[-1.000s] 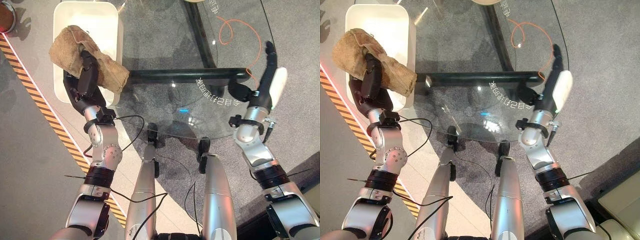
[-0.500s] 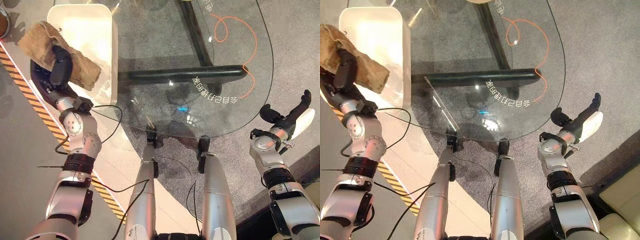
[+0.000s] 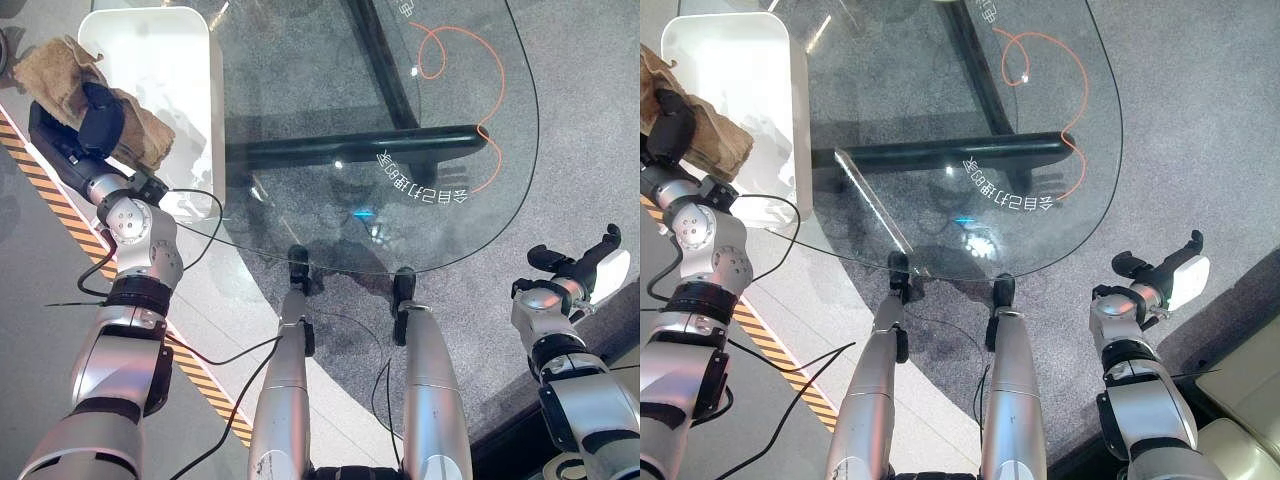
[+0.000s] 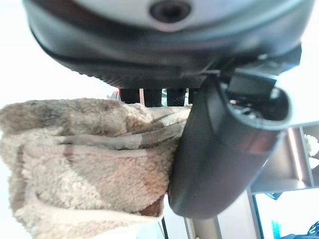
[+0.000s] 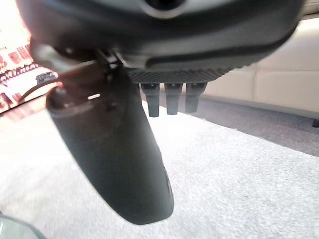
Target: Wipe the table with a cloth and put it in the basket.
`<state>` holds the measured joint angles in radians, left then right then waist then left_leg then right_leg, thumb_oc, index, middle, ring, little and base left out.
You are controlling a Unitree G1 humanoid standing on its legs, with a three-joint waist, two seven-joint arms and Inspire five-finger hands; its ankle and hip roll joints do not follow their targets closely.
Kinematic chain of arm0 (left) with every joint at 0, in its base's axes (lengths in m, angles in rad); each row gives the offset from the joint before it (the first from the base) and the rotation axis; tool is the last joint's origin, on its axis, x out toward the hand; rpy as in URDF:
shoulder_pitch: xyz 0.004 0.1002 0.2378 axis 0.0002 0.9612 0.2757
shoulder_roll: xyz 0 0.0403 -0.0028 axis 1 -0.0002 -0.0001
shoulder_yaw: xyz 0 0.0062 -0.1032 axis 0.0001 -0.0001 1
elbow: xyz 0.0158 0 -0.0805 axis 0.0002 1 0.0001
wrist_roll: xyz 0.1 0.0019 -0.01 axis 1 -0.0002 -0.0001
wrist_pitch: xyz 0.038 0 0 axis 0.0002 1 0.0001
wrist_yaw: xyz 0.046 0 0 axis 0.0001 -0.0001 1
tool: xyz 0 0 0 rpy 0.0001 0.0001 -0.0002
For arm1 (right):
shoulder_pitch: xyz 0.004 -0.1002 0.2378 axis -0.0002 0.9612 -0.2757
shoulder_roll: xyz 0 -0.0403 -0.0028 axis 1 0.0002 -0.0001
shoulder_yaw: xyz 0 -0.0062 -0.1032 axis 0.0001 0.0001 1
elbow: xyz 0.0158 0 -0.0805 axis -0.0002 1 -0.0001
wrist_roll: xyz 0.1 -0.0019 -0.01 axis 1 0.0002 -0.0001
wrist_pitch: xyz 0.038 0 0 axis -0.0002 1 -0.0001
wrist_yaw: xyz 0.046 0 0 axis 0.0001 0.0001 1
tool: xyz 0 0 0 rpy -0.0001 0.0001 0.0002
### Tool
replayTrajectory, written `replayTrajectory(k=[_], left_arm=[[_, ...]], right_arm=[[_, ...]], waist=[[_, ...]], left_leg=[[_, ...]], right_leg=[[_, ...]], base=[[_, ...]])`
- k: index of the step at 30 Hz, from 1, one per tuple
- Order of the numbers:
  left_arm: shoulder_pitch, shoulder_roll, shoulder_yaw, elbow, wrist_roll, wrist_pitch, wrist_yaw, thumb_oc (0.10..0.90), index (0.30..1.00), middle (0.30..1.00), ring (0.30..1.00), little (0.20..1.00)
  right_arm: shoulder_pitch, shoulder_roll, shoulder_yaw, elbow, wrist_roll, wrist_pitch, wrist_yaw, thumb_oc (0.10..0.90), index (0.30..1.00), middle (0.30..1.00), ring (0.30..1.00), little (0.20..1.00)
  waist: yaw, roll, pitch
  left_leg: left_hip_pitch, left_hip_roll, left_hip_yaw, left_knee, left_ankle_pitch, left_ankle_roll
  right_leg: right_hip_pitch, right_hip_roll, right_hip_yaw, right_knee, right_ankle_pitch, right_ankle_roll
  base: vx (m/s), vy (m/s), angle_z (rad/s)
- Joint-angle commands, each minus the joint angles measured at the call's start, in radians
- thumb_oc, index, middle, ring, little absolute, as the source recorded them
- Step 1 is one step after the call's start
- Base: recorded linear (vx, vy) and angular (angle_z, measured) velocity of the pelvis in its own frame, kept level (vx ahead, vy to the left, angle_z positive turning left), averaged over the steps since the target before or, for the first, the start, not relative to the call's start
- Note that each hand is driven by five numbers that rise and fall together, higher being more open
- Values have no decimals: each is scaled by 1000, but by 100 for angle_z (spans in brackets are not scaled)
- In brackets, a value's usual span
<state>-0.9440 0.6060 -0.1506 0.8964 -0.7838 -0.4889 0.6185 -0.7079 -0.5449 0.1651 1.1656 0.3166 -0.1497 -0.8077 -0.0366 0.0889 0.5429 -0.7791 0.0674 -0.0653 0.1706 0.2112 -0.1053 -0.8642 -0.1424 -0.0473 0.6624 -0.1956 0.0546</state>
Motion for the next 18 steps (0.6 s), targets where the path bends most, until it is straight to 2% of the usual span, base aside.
replayTrajectory(k=[1,5,18], left_arm=[[-151,147,24,57,108,-26,58,100,300,300,300,200],[-182,153,0,110,96,25,46,100,300,300,300,200],[-230,171,-55,249,121,201,-42,100,300,300,300,200]], right_arm=[[-8,-49,35,48,-10,7,13,800,900,900,900,900],[-2,-38,49,78,-2,45,48,800,900,900,900,900],[6,-33,45,135,0,70,89,800,900,900,900,900]], waist=[[-5,-41,-23],[-10,-47,-23],[-26,-60,-23]], left_leg=[[21,-66,103,160,-216,74],[17,-64,104,163,-217,75],[4,-63,103,177,-220,79]], right_leg=[[65,76,-34,-248,121,-25],[61,79,-31,-247,120,-26],[46,90,-21,-241,126,-24]], base=[[6,33,0],[0,0,0],[0,0,0]])
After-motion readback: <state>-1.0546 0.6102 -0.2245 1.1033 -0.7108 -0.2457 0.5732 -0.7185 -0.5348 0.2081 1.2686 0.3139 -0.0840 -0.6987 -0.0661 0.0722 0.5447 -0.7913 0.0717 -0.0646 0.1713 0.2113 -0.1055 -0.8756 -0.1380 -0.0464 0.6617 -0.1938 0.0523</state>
